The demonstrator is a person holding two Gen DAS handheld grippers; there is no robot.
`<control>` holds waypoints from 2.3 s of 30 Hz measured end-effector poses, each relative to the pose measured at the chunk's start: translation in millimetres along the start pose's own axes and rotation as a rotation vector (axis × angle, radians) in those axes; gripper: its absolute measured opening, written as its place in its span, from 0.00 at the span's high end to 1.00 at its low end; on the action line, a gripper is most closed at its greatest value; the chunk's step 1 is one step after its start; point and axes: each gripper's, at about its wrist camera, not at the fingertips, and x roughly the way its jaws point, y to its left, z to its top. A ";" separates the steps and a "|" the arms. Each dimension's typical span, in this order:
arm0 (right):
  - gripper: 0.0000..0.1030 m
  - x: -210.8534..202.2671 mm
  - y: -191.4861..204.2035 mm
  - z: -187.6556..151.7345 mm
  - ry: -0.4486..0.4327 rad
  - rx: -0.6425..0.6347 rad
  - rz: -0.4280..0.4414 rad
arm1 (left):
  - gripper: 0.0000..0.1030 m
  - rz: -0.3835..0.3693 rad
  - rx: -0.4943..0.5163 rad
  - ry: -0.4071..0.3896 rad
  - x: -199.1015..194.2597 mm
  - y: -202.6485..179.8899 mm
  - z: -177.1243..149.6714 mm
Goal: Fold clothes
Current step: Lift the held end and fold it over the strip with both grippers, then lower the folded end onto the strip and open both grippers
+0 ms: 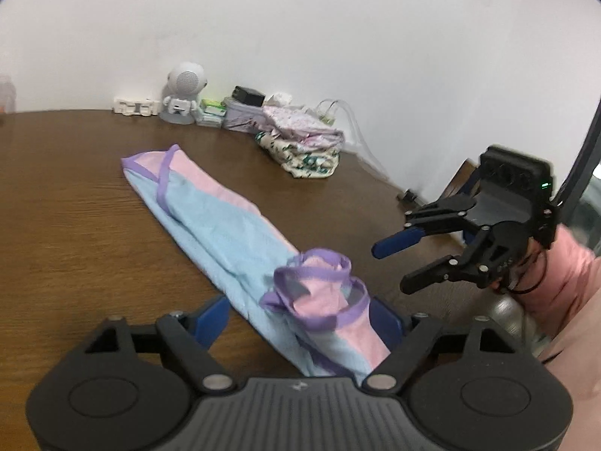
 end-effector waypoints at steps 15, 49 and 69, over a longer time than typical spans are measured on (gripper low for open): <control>0.93 46.1 25.9 4.2 0.112 -0.236 -0.067 | 0.94 0.121 -0.035 0.083 40.4 -18.1 -9.1; 0.81 81.1 21.4 -0.8 -0.044 -0.160 -0.188 | 0.94 0.218 -0.049 -0.027 71.2 -4.4 -6.8; 0.76 47.9 59.0 -34.8 -0.020 -0.198 -0.156 | 0.88 0.174 0.110 -0.019 35.7 -58.7 -44.6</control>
